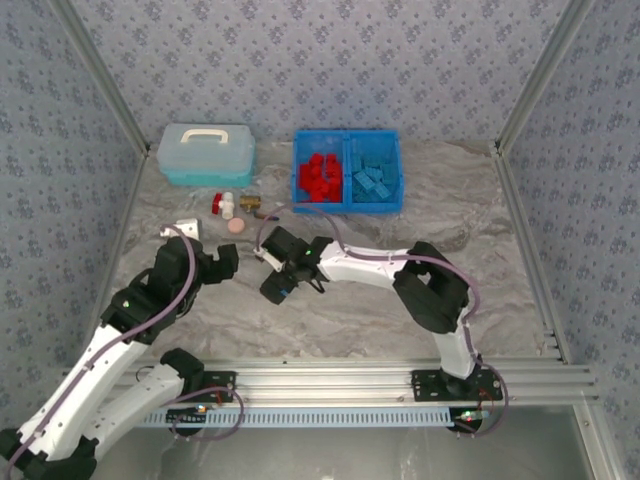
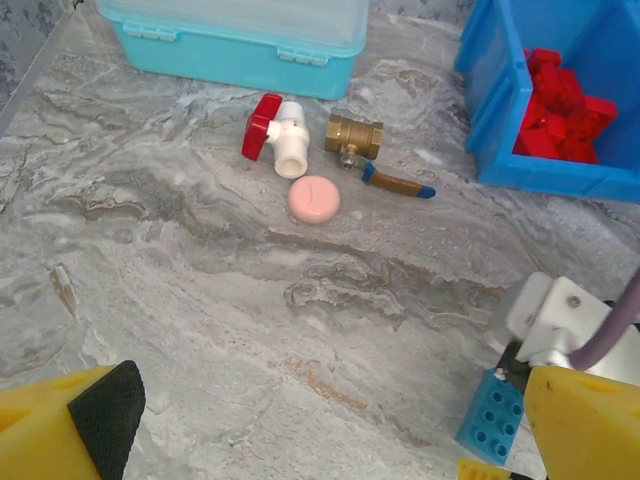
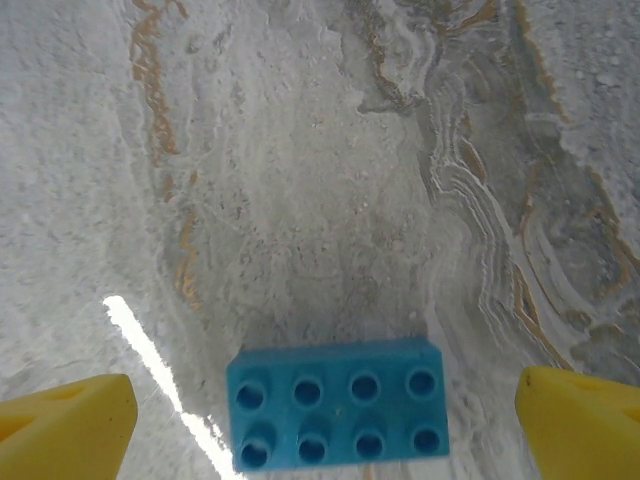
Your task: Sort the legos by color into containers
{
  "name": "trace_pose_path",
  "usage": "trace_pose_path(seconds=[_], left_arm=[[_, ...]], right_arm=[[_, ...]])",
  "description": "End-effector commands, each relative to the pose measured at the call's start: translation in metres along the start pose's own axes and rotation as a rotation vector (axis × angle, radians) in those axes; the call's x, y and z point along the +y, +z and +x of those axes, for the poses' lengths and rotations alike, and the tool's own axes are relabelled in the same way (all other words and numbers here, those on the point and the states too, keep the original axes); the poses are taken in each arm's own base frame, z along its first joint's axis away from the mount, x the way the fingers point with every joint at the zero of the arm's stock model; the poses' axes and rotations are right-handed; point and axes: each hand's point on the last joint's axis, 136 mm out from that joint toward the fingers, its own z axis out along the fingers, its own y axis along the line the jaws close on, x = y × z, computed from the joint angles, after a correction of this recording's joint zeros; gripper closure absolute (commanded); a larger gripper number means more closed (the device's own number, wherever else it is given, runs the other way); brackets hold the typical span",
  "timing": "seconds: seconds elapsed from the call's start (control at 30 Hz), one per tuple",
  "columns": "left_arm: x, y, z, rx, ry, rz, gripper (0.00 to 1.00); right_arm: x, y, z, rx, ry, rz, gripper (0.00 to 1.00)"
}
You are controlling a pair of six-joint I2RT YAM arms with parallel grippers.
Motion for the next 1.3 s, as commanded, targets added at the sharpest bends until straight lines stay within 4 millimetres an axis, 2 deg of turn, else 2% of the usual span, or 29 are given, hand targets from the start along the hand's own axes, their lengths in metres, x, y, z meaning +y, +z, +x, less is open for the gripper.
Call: trace_pose_path(seconds=[0.0, 0.2, 0.37, 0.5, 0.63, 0.8, 0.87, 0.93, 1.0, 1.07, 1.17, 1.27], left_arm=[[0.005, 0.007, 0.0, 0.001, -0.001, -0.046, 0.01], [0.001, 0.012, 0.001, 0.012, -0.006, -0.04, 0.01], [0.001, 0.012, 0.001, 0.008, -0.015, -0.037, 0.01], [0.001, 0.012, 0.001, 0.006, -0.024, -0.035, 0.01], [0.0, 0.012, 0.001, 0.005, -0.026, -0.032, 0.01], [-0.005, 0.014, 0.002, 0.012, -0.02, -0.003, 0.01], [-0.022, 0.015, 0.001, 0.006, -0.001, 0.091, 0.01], [-0.044, 0.014, 0.002, 0.002, 0.022, 0.212, 0.01], [-0.066, 0.011, 0.001, -0.006, 0.038, 0.339, 0.01], [-0.088, 0.005, 0.0, -0.015, 0.05, 0.466, 0.01], [-0.112, -0.004, -0.004, -0.026, 0.068, 0.607, 0.01], [-0.131, -0.017, -0.007, -0.037, 0.097, 0.724, 0.01]], right_arm=[[-0.004, 0.014, 0.015, 0.08, -0.052, 0.014, 0.0], [-0.005, 0.029, 0.031, 0.141, -0.04, 0.035, 0.02], [-0.005, 0.028, 0.038, 0.15, -0.039, 0.039, 0.2], [-0.01, 0.021, 0.033, 0.125, -0.029, 0.069, 0.38], [-0.012, 0.0, 0.018, 0.047, -0.018, 0.078, 0.48], [-0.028, -0.049, -0.01, -0.105, 0.053, 0.094, 0.49], [-0.05, -0.078, -0.022, -0.185, 0.112, 0.129, 0.5], [-0.081, -0.107, -0.03, -0.266, 0.184, 0.183, 0.5], [-0.122, -0.134, -0.035, -0.349, 0.277, 0.246, 0.5], [-0.171, -0.158, -0.033, -0.416, 0.392, 0.315, 0.5], [-0.24, -0.173, -0.026, -0.45, 0.524, 0.398, 0.5], [-0.298, -0.173, -0.02, -0.424, 0.608, 0.468, 0.49]])
